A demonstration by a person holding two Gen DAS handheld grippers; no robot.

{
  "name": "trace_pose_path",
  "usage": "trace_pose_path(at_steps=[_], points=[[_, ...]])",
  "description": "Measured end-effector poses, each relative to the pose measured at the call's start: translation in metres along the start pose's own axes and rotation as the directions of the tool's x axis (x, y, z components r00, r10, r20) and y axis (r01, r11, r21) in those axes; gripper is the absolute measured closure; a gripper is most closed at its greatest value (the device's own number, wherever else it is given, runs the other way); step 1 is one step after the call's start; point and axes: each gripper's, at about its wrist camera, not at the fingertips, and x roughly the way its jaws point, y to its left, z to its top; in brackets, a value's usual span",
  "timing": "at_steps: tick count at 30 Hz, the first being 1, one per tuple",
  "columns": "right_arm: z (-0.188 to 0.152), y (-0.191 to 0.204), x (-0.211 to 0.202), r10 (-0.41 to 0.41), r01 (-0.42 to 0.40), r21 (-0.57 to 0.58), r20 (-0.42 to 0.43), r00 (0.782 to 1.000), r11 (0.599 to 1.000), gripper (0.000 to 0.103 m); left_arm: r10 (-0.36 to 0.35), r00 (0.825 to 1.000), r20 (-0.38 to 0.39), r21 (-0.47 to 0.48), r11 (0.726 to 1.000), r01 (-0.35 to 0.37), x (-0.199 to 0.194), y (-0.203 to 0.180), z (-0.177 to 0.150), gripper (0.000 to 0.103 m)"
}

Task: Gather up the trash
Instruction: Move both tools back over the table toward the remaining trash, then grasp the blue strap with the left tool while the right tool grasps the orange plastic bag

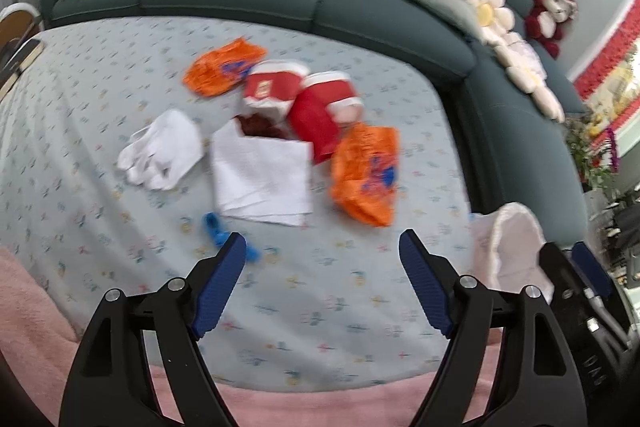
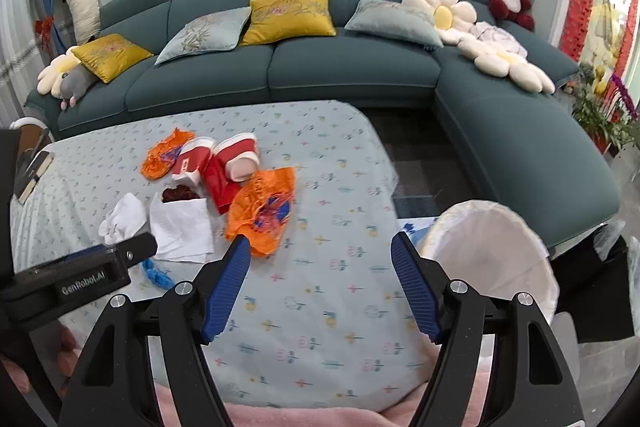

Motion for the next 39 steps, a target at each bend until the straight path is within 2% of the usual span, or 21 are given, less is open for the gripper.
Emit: trace_pose_path(at_steps=[7, 17, 24, 26, 27, 28, 31, 39], points=[[-0.001, 0.021, 0.036, 0.032, -0.031, 0.017, -0.064, 0.997, 0.999, 0.034, 0.084, 0.993, -0.085, -0.059, 0.994, -0.089, 0.035, 0.047, -0.010, 0.028], [0.001, 0.049, 0.090, 0.040, -0.041, -0.002, -0.136, 0.990, 0.999, 0.034, 0.104, 0.973, -0.204, -0.130, 0.983, -0.132, 0.085, 0.082, -0.016, 0.031], [0.002, 0.064, 0.127, 0.044, -0.047, -0.010, -0.183, 0.982, 0.999, 0.034, 0.072, 0.966, -0.248, -0.175, 0.978, -0.118, 0.107, 0.094, -0.014, 0.044], [0.002, 0.068, 0.139, 0.046, -0.049, -0.009, -0.197, 0.979, 0.999, 0.034, 0.057, 0.968, -0.243, -0.159, 0.982, -0.098, 0.107, 0.089, -0.012, 0.058], [0.002, 0.069, 0.146, 0.045, -0.047, -0.009, -0.206, 0.978, 0.999, 0.034, 0.036, 0.969, -0.244, -0.156, 0.985, -0.076, 0.108, 0.088, -0.011, 0.072], [0.002, 0.070, 0.150, 0.044, -0.047, -0.009, -0.212, 0.976, 0.999, 0.034, 0.017, 0.968, -0.250, -0.157, 0.986, -0.058, 0.110, 0.087, -0.009, 0.078], [0.002, 0.072, 0.165, 0.036, -0.040, -0.010, -0.229, 0.973, 0.999, 0.034, 0.008, 0.969, -0.247, -0.153, 0.987, -0.047, 0.111, 0.084, -0.005, 0.081], [0.002, 0.071, 0.189, 0.044, -0.042, 0.010, -0.257, 0.965, 0.999, 0.034, 0.008, 0.973, -0.232, -0.134, 0.990, -0.040, 0.112, 0.075, 0.005, 0.083]])
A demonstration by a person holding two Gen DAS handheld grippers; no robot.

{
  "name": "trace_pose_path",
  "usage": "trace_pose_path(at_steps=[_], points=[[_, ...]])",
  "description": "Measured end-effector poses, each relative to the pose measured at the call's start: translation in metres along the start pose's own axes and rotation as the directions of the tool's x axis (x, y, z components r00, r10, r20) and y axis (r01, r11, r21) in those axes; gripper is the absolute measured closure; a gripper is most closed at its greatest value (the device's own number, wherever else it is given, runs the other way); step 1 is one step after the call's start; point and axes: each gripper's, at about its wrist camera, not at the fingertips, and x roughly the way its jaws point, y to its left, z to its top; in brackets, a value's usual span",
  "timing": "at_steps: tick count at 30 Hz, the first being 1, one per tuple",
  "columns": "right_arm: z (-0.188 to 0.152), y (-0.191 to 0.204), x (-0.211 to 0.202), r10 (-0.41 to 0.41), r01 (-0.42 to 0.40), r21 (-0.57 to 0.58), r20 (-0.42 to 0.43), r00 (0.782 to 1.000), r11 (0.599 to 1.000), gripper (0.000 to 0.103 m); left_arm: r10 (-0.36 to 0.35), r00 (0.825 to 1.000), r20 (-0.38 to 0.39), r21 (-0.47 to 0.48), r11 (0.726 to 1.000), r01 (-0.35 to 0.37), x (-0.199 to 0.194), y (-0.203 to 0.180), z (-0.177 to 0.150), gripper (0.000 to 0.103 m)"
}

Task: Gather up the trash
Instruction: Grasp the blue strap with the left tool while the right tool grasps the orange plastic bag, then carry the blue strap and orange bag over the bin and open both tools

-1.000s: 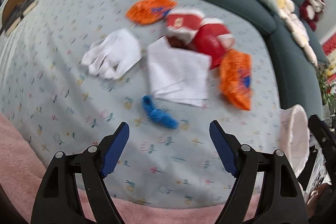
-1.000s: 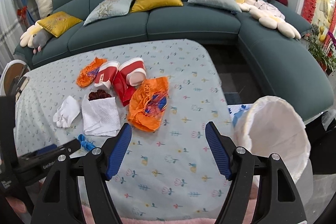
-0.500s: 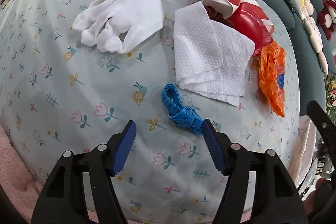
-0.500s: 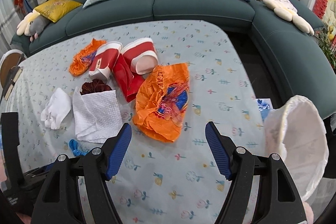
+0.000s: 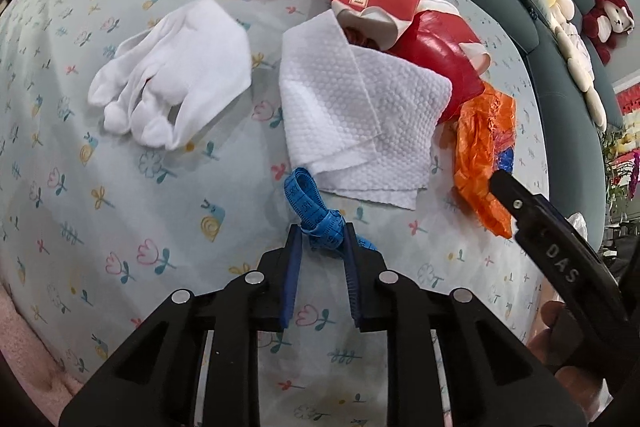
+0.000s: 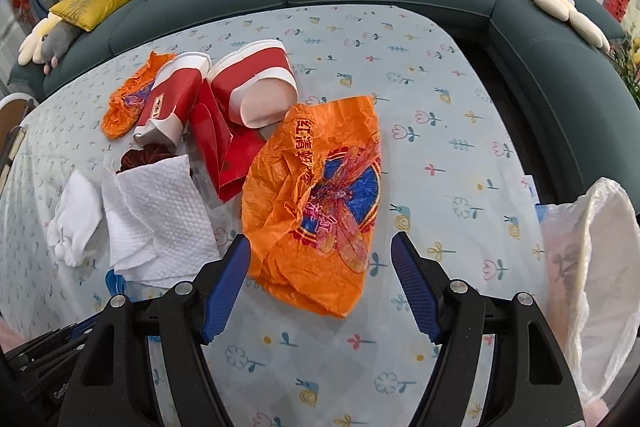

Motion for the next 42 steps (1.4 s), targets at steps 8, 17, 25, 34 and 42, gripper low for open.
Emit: trace_pose_path(at_steps=[8, 17, 25, 34, 42], points=[[-0.003, -0.006, 0.028, 0.050, -0.047, 0.054, -0.063, 0.997, 0.997, 0.048, 0.011, 1.000, 0.005, 0.024, 1.000, -0.011, 0.000, -0.004, 0.010, 0.083], [0.000, -0.010, 0.019, 0.092, -0.089, 0.060, -0.060, 0.994, 0.994, 0.098, 0.018, 0.999, 0.031, 0.043, 0.999, -0.019, -0.010, -0.016, 0.007, 0.083], [-0.006, -0.025, -0.023, 0.110, -0.111, 0.074, 0.015, 0.994, 0.991, 0.098, 0.010, 0.997, 0.077, 0.097, 0.995, -0.017, -0.032, -0.040, -0.001, 0.083], [-0.013, -0.066, -0.082, 0.092, -0.104, 0.106, 0.118, 0.989, 0.989, 0.099, -0.027, 0.991, 0.131, 0.196, 0.981, 0.001, -0.064, -0.091, -0.022, 0.083], [-0.027, -0.117, -0.130, 0.059, -0.094, 0.167, 0.205, 0.977, 0.981, 0.098, -0.075, 0.983, 0.166, 0.310, 0.951, 0.021, -0.084, -0.150, -0.046, 0.083]])
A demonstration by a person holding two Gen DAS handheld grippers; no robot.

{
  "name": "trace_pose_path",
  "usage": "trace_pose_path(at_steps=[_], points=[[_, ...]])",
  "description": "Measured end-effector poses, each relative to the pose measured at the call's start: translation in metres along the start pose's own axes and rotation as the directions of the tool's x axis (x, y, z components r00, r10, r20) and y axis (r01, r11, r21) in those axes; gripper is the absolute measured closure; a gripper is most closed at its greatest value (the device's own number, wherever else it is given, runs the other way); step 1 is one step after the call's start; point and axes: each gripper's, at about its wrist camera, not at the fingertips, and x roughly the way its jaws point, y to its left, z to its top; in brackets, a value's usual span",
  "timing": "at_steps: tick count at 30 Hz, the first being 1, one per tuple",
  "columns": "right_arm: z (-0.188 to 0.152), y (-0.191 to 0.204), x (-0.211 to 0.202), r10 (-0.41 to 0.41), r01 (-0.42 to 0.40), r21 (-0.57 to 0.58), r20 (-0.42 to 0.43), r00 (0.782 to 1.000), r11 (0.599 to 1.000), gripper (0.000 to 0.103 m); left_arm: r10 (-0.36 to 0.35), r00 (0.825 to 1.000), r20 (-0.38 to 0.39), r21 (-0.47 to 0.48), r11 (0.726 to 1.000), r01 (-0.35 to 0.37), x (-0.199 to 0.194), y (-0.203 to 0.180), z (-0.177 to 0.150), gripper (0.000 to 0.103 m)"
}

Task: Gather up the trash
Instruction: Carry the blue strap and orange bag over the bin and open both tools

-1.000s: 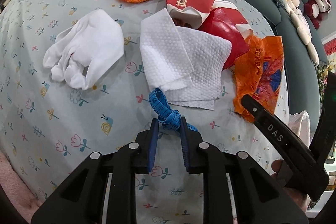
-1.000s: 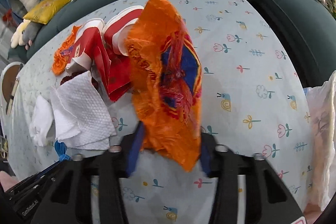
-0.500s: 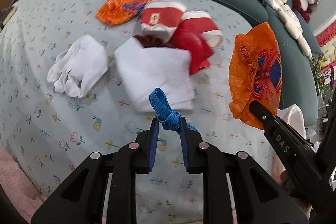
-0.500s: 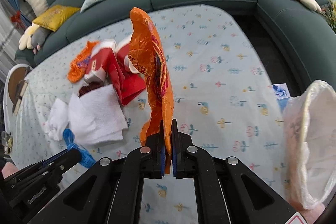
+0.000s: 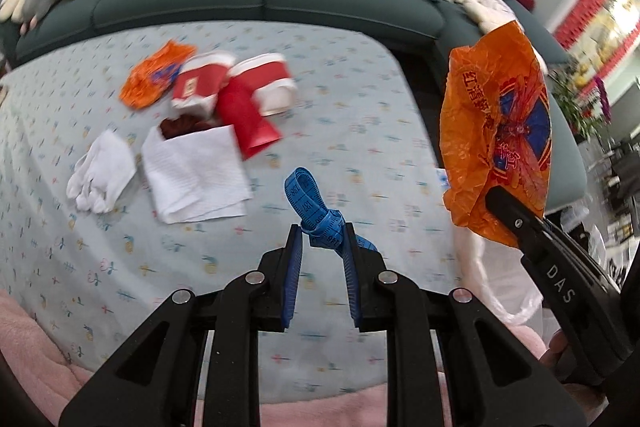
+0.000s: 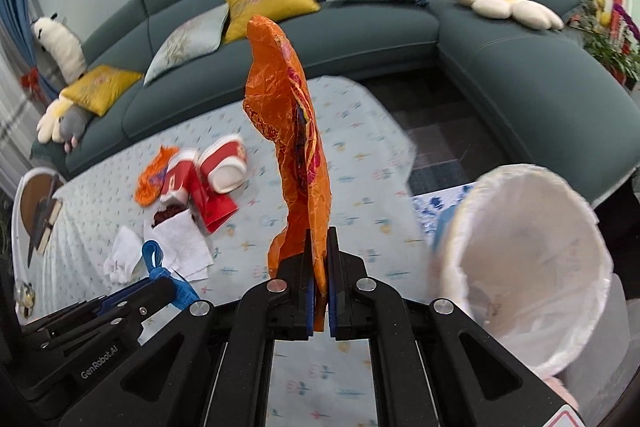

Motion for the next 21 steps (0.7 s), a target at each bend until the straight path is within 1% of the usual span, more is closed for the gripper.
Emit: trace_pose_path(at_steps=[5, 9, 13, 21], points=[[-0.003, -0.034, -0.028, -0.024, 0.022, 0.047, 0.044, 0.999, 0.999, 0.098, -0.022, 0.999, 0.025, 0.074, 0.997, 0.020, -0.011, -0.041, -0.004, 0.083], [-0.009, -0.063, -0.045, -0.044, 0.038, 0.087, 0.064, 0.997, 0.995, 0.098, -0.041, 0.999, 0.033, 0.121, 0.992, 0.036, -0.014, -0.067, -0.007, 0.083], [-0.017, -0.093, -0.061, -0.070, 0.060, 0.127, 0.077, 0.995, 0.990, 0.098, -0.061, 0.997, 0.037, 0.180, 0.982, 0.053, -0.018, -0.100, -0.014, 0.083], [-0.032, -0.136, -0.077, -0.117, 0.101, 0.182, 0.079, 0.990, 0.978, 0.098, -0.109, 0.994, 0.024, 0.278, 0.956, 0.098, -0.016, -0.155, -0.027, 0.083]])
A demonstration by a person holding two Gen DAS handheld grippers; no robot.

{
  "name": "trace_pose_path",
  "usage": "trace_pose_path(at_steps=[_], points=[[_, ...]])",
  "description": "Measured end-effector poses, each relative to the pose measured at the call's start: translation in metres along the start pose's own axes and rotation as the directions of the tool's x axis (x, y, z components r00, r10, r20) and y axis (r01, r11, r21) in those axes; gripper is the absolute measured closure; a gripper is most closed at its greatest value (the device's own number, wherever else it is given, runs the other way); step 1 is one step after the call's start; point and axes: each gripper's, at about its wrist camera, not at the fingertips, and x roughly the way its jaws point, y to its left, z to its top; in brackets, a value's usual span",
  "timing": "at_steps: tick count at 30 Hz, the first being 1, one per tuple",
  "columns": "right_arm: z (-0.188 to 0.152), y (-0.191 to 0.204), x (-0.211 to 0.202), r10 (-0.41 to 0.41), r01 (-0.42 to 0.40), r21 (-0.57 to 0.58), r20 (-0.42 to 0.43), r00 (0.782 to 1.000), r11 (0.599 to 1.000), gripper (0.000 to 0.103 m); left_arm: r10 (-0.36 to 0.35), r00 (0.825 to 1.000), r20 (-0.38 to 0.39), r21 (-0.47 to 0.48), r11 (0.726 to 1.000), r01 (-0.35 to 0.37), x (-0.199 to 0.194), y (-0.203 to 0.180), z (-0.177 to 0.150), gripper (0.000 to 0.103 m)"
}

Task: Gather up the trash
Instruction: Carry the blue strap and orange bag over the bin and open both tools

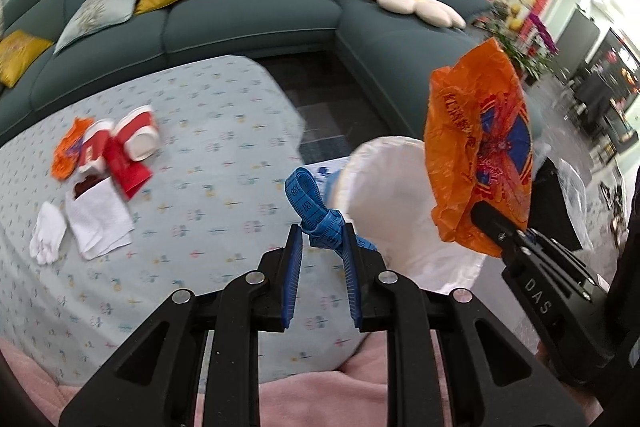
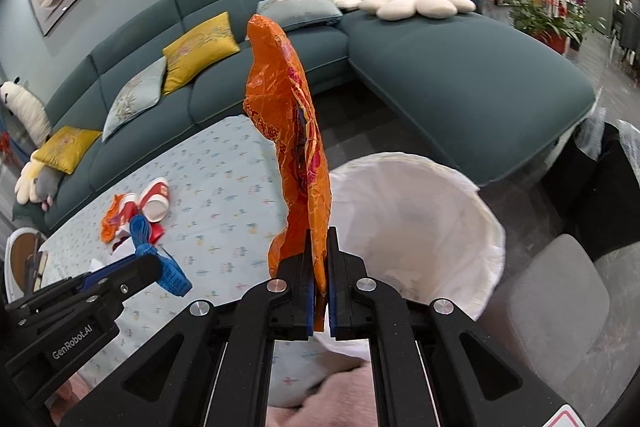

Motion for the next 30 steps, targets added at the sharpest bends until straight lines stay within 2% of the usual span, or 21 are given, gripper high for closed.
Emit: trace_pose_path(at_steps=[10, 30], points=[[-0.004, -0.026, -0.005, -0.041, 0.041, 0.004, -0.002, 0.999, 0.999, 0.098, -0.045, 0.999, -0.010, 0.066, 0.997, 0.045, 0.012, -0.044, 0.003, 0.083], [-0.003, -0.044, 0.001, -0.072, 0.072, 0.024, -0.020, 0.997, 0.997, 0.098, -0.097, 0.995, -0.024, 0.080, 0.992, 0.099, 0.031, -0.070, 0.021, 0.082]])
